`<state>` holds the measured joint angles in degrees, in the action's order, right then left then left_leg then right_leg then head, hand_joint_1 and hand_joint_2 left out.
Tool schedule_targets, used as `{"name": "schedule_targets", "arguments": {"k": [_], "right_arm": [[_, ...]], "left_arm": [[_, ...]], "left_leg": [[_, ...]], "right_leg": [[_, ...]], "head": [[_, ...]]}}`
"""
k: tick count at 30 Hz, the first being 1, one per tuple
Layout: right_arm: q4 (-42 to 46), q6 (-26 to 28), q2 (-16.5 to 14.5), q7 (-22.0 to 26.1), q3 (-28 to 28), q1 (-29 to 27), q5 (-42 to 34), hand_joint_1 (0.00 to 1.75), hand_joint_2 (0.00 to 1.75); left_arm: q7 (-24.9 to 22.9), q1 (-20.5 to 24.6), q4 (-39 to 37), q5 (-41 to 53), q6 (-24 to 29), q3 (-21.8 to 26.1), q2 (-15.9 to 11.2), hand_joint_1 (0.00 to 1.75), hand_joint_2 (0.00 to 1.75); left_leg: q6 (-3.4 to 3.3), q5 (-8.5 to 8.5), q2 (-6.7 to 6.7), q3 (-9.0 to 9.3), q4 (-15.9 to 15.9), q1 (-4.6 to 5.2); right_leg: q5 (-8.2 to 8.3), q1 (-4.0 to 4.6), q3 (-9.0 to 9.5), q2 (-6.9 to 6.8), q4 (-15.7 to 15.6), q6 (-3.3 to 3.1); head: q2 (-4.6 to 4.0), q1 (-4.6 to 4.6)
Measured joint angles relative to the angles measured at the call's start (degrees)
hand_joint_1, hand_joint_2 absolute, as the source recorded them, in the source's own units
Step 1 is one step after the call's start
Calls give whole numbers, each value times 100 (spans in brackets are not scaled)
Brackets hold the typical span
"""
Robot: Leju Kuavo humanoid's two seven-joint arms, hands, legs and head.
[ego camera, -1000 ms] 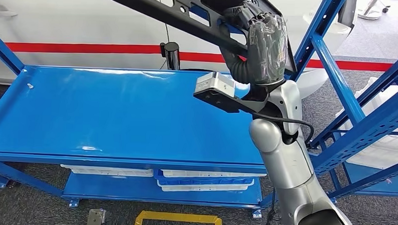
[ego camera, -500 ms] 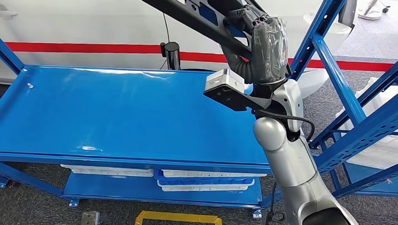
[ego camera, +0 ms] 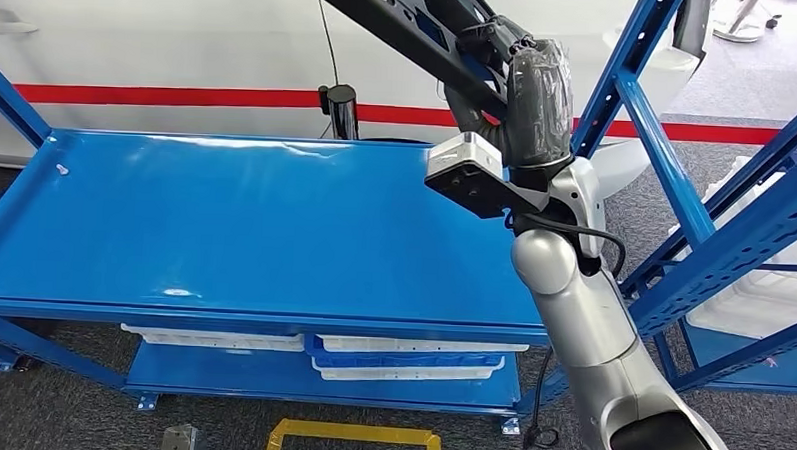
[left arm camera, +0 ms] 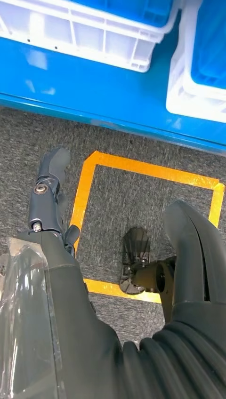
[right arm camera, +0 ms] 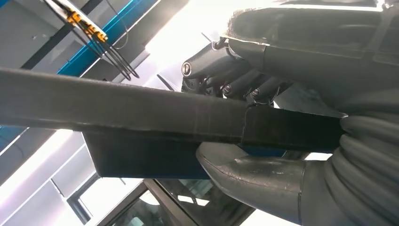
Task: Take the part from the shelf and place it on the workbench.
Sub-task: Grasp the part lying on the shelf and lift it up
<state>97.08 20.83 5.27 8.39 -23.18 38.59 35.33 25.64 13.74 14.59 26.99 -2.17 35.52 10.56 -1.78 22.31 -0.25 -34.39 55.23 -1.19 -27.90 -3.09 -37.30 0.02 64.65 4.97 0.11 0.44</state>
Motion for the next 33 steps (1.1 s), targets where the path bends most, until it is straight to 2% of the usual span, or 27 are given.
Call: {"name": "schedule_targets", "arguments": {"k": [1, 2, 4, 6, 7, 8, 11, 12, 13, 14, 16, 17, 18, 20, 21, 22, 23, 24, 25, 26, 27, 28, 29, 30, 31, 32, 33], "right_arm": [[-33, 8, -1, 4, -12, 26, -23, 175, 175], [-63, 21, -7, 8, -24, 50, -37, 175, 175], [-120, 49, -24, 10, -49, 71, -52, 175, 175], [-168, 62, -43, 9, -74, 80, -48, 175, 175], [-188, 63, -57, 7, -87, 89, -43, 175, 175], [-205, 63, -70, 6, -99, 98, -39, 175, 175], [-246, 63, -100, 5, -132, 111, -36, 175, 175], [-259, 63, -104, 5, -142, 111, -36, 175, 175], [-271, 63, -105, 5, -149, 110, -36, 175, 175], [-279, 63, -105, 5, -155, 112, -36, 175, 175], [-285, 64, -109, 5, -160, 123, -34, 175, 175], [-287, 65, -112, 5, -160, 134, -34, 175, 175], [-290, 67, -119, 5, -161, 147, -34, 175, 175], [-297, 69, -135, 5, -167, 165, -35, 175, 175], [-300, 70, -141, 5, -168, 170, -40, 175, 175], [-304, 70, -144, 5, -167, 175, -50, 175, 175], [-311, 70, -146, 5, -164, 184, -63, 175, 175], [-322, 70, -148, 7, -163, 193, -82, 175, 175], [-337, 72, -154, 19, -163, 201, -110, 175, 175], [-359, 77, -163, 42, -164, 203, -142, 175, 175], [-387, 83, -176, 73, -166, 203, -178, 175, 175], [-419, 92, -195, 108, -167, 202, -211, 175, 175], [-451, 103, -221, 140, -169, 202, -239, 175, 175], [-480, 115, -251, 171, -172, 202, -265, 175, 175], [-503, 127, -289, 207, -174, 204, -297, 175, 175], [-522, 136, -336, 247, -178, 209, -334, 175, 175], [-537, 142, -382, 290, -183, 215, -381, 175, 175]], "left_arm": [[-9, 1, 1, 1, 13, 0, -14, 0, 175], [-20, -1, 3, 4, 25, 0, -28, 0, 175], [-43, -11, 6, 10, 42, 1, -54, 0, 175], [-52, -32, 5, 10, 44, 2, -68, 0, 175], [-52, -41, 5, 9, 44, 2, -76, 0, 175], [-52, -44, 5, 9, 43, 2, -83, 0, 175], [-53, -48, 5, 9, 42, 2, -87, 0, 175], [-54, -51, 5, 9, 42, 2, -88, 0, 175], [-54, -53, 5, 9, 42, 2, -88, 0, 175], [-55, -52, 5, 9, 42, 2, -89, 0, 175], [-55, -37, 10, 9, 42, 2, -103, 0, 175], [-53, -27, 14, 9, 43, 2, -106, 0, 175], [-52, -15, 19, 8, 44, 1, -113, 0, 175], [-51, -5, 26, 3, 62, 1, -116, 0, 175], [-52, -5, 26, -4, 82, 2, -122, 0, 175], [-50, -5, 26, -18, 104, 3, -125, 0, 175], [-46, -5, 26, -37, 127, 4, -126, 0, 175], [-40, -6, 25, -53, 143, 6, -127, 0, 175], [-33, -9, 25, -69, 155, 7, -126, 0, 175], [-28, -16, 25, -77, 170, 8, -126, 0, 175], [-25, -26, 25, -81, 187, 9, -126, 0, 175], [-21, -37, 25, -91, 205, 9, -127, 0, 175], [-16, -47, 25, -102, 221, 10, -130, 0, 175], [-9, -55, 25, -115, 235, 13, -132, 0, 175], [0, -60, 25, -131, 248, 16, -136, 0, 175], [10, -62, 25, -146, 262, 21, -139, 0, 175], [19, -62, 25, -159, 278, 25, -142, 0, 175]], "left_leg": [[68, 34, -3, -72, 104, -18], [127, 65, -8, -143, 205, -24], [204, 78, -13, -234, 313, -25], [237, 91, -8, -270, 346, -52], [250, 189, -2, -314, 432, -60], [261, 372, 3, -395, 636, -65], [273, 1084, 9, -755, 1704, -58], [259, 1196, 9, -790, 1921, -56], [229, 1210, 9, -720, 1934, -51], [184, 1141, 9, -533, 1730, -39], [59, 953, 10, 35, 960, 15], [11, 884, 14, 242, 646, 55], [-23, 850, 14, 352, 457, 93], [-49, 777, 11, 334, 383, 154], [-60, 700, 16, 329, 335, 150], [-78, 605, 23, 322, 272, 145], [-101, 501, 35, 299, 209, 132], [-114, 406, 46, 258, 166, 118], [-132, 338, 49, 187, 153, 127], [-140, 274, 52, 104, 156, 131], [-141, 216, 52, 22, 160, 137], [-140, 157, 52, -59, 164, 144], [-133, 101, 52, -135, 170, 150], [-122, 52, 50, -199, 178, 155], [-105, 10, 47, -256, 197, 160], [-84, -24, 43, -310, 224, 172], [-58, -58, 41, -348, 249, 181]], "right_leg": [[84, -12, 178, 13, -311, 50], [131, -21, 282, 28, -500, 46], [147, 6, 263, 66, -486, -59], [184, 6, 197, 64, -447, -168], [212, 11, 170, 62, -441, -219], [243, 13, 136, 57, -443, -271], [341, 57, 6, 33, -442, -382], [378, 78, -43, 27, -441, -398], [416, 100, -91, 24, -441, -403], [455, 119, -133, 24, -441, -401], [532, 143, -191, 24, -444, -379], [567, 146, -202, 17, -452, -355], [602, 139, -204, 6, -461, -321], [682, 115, -190, -15, -517, -232], [711, 111, -194, -21, -537, -195], [668, 120, -229, -21, -520, -186], [537, 135, -287, -19, -414, -212], [312, 150, -373, -18, -179, -262], [46, 157, -471, -15, 151, -314], [-176, 160, -546, -14, 533, -340], [-307, 163, -583, -14, 849, -331], [-332, 165, -545, -14, 1016, -294], [-269, 167, -404, -14, 977, -241], [-169, 171, -168, -14, 737, -197], [-114, 176, 138, -15, 343, -182], [-117, 194, 451, -15, -86, -195], [-154, 212, 666, -12, -414, -223]], "head": [[0, 6], [0, 4], [0, -4], [0, -14], [0, -13], [0, -15], [0, -19], [0, -17], [0, -17], [0, -17], [0, -16], [0, -10], [0, -9], [0, -4], [0, -6], [0, -3], [0, 1], [0, 6], [0, 9], [0, 13], [0, 13], [0, 11], [0, 11], [0, 11], [0, 10], [0, 10], [0, 8]]}}
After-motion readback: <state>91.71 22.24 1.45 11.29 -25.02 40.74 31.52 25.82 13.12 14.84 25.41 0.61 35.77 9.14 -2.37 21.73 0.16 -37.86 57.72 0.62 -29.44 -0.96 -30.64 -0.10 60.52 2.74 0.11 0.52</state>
